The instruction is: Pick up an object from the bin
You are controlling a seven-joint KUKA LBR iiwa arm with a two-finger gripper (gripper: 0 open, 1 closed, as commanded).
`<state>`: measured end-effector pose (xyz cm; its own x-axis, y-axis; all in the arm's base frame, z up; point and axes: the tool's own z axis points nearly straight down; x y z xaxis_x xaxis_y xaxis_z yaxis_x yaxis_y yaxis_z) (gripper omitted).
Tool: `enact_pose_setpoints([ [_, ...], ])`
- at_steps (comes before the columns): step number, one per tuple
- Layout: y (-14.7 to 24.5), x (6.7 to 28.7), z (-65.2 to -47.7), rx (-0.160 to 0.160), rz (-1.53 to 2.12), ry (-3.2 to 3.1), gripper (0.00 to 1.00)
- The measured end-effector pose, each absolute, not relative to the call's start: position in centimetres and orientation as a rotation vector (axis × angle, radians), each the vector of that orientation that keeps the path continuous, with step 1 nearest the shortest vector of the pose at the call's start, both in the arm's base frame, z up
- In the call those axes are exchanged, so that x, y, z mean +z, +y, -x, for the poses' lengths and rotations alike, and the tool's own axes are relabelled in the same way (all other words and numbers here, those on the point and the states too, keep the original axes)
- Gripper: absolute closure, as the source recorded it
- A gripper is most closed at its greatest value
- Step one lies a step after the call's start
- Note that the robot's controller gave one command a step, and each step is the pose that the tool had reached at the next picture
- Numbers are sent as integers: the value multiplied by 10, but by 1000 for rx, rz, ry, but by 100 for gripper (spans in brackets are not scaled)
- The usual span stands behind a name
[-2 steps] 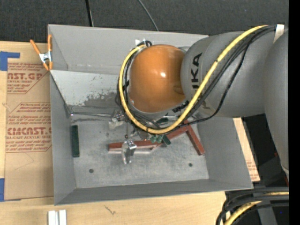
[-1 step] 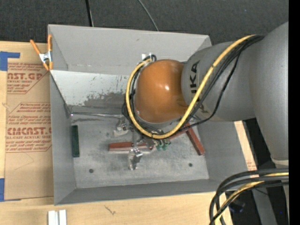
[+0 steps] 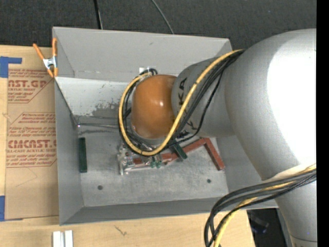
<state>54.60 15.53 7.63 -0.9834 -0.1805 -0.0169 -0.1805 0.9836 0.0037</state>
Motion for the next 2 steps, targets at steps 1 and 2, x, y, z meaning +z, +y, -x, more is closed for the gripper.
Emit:
enact_pose_setpoints([
  [1,155,76,-546,9,283,3112,100],
  [2,154,125,-548,-1,308,3131,100],
])
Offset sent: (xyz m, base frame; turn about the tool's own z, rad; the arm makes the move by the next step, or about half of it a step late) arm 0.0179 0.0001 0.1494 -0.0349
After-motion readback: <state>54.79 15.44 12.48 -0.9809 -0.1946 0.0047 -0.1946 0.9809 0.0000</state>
